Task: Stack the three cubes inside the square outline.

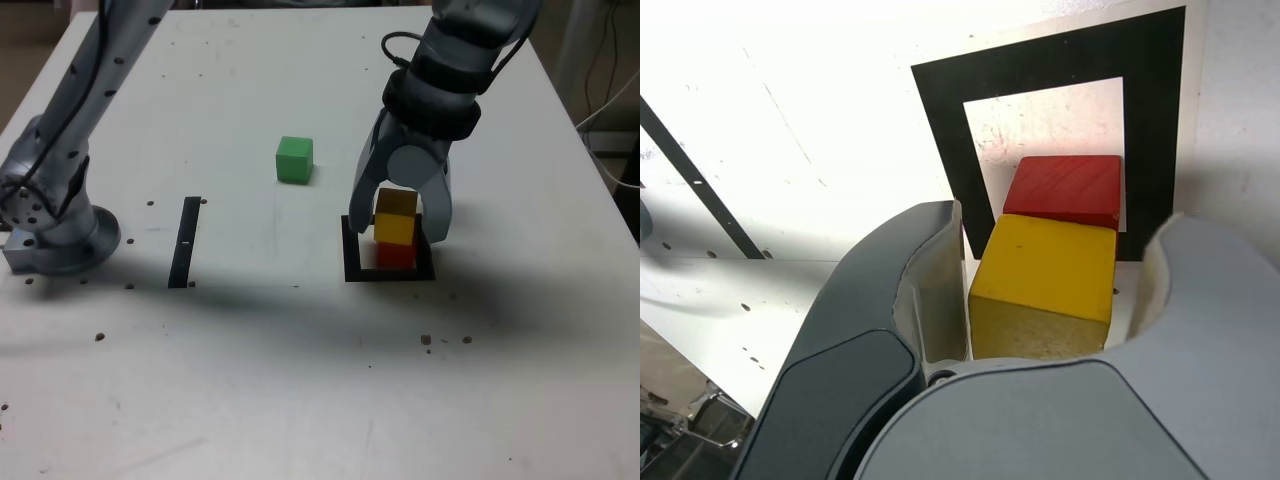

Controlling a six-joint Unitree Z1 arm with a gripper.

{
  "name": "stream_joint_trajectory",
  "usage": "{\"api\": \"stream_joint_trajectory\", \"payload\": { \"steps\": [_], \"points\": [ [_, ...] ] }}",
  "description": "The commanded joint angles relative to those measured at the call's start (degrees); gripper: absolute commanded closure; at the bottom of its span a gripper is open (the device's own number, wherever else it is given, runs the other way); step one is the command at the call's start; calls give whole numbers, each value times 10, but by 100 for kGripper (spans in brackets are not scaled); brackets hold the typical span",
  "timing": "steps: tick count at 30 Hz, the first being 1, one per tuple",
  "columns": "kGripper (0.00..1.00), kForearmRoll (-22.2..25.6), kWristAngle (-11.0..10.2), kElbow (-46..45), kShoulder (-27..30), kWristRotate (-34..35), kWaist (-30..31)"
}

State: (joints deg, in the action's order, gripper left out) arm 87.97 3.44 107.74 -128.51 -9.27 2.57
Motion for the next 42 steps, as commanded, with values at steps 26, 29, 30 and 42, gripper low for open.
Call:
{"api": "stream_joint_trajectory", "payload": {
  "steps": [26,29,30,42],
  "points": [
    [1,7,-98,-130,181,16,-38],
    [1,5,-104,-146,191,8,-49],
    [1,4,-106,-151,192,4,-53],
    [1,-45,-126,-234,198,-54,-123]
  ]
}}
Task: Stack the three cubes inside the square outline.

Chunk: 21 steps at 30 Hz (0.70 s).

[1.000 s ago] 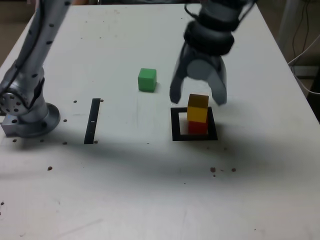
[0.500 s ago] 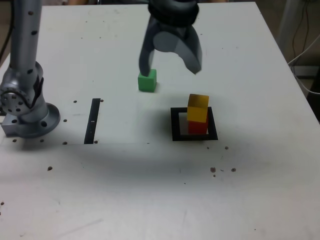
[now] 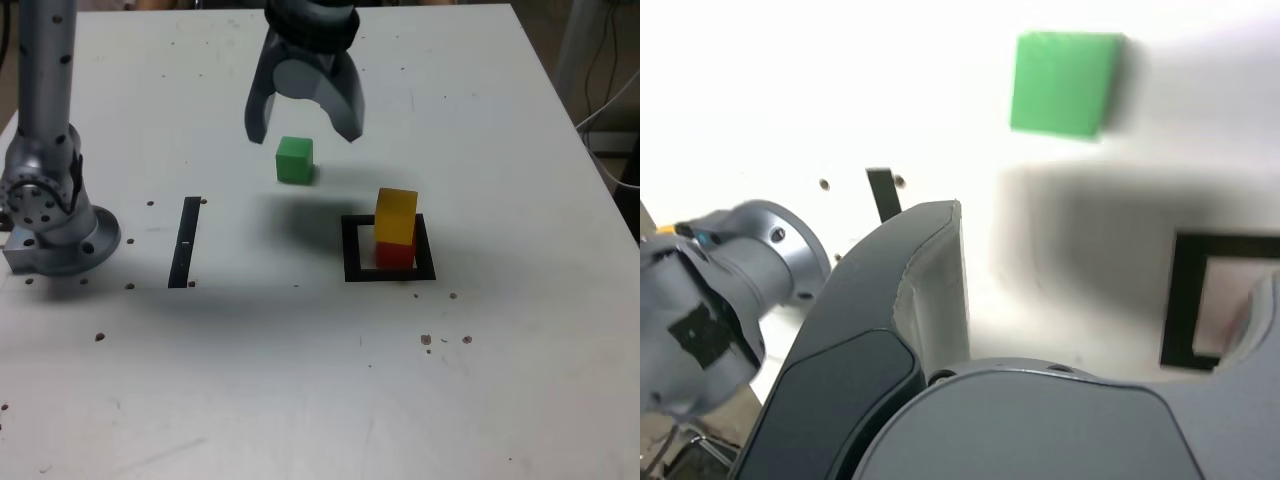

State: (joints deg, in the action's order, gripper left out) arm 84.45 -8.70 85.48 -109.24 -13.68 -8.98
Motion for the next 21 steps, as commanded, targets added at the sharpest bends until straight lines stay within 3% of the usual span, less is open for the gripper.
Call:
{"api": "stream_joint_trajectory", "payload": {
  "steps": [1,8,21],
  "points": [
    [1,-16,-8,-19,6,-17,-15],
    [1,-71,-32,-78,4,-78,-70],
    [3,-145,-34,-116,-40,-113,-117]
  ]
}}
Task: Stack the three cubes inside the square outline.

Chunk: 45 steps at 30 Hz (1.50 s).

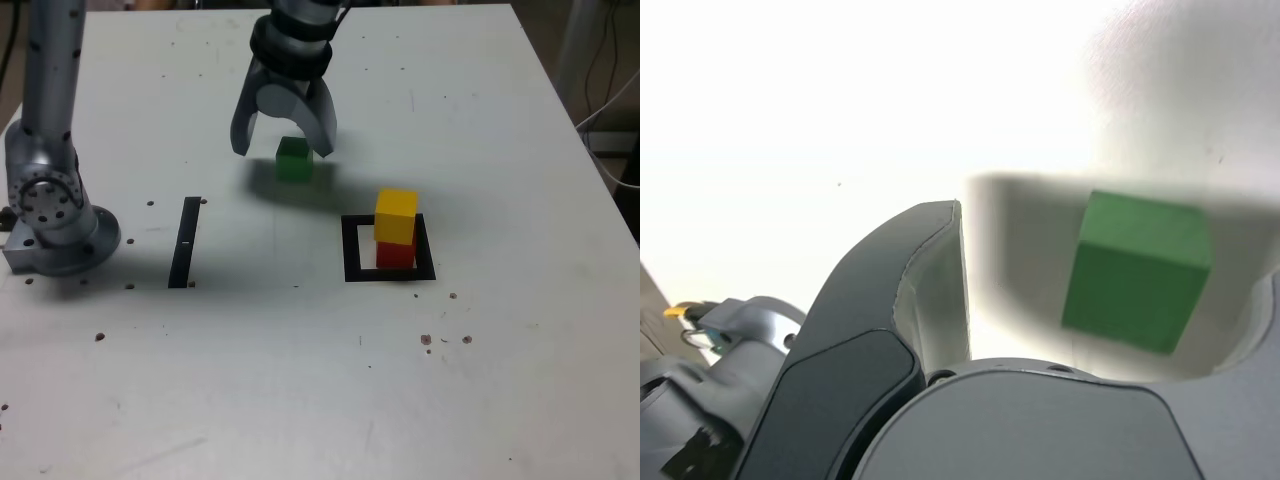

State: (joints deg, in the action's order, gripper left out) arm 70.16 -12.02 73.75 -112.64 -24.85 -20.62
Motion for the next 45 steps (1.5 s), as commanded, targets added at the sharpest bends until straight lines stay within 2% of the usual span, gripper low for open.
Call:
{"api": "stream_joint_trajectory", "payload": {
  "steps": [1,6,10,13,18,21,45],
  "points": [
    [3,-5,-1,2,-13,-2,-1],
    [8,-10,-1,7,-27,-2,-1],
    [16,-9,1,11,-33,-2,-1],
    [28,-8,3,13,-40,0,-1],
    [56,-13,1,16,-49,2,-1],
    [69,-19,0,18,-49,1,-1],
    [70,-13,2,22,-39,0,1]
  ]
}}
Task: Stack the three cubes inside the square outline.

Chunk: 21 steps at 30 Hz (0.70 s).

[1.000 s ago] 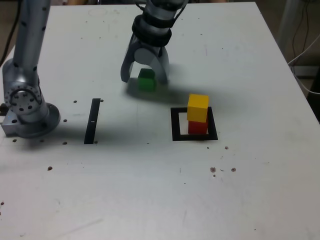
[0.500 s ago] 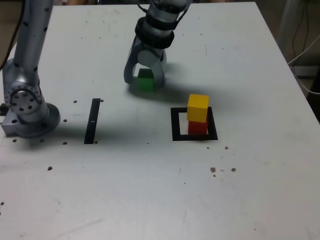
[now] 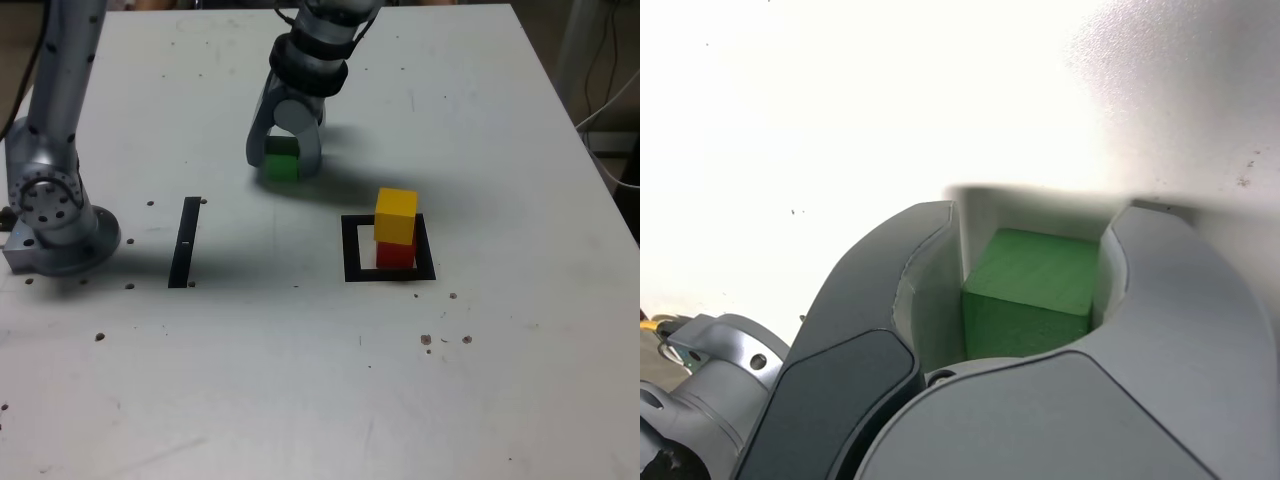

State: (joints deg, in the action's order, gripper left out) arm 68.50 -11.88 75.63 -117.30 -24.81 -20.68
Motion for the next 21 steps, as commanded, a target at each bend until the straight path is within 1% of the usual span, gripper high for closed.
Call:
{"api": "stream_joint_trajectory", "payload": {
  "steps": [1,4,7,12,17,21],
  "points": [
    [70,6,1,5,10,0,3],
    [70,21,2,16,22,4,14],
    [70,47,6,39,39,8,34],
    [70,113,22,107,62,25,80],
    [70,184,26,183,71,49,122],
    [70,220,33,230,70,61,153]
  ]
}}
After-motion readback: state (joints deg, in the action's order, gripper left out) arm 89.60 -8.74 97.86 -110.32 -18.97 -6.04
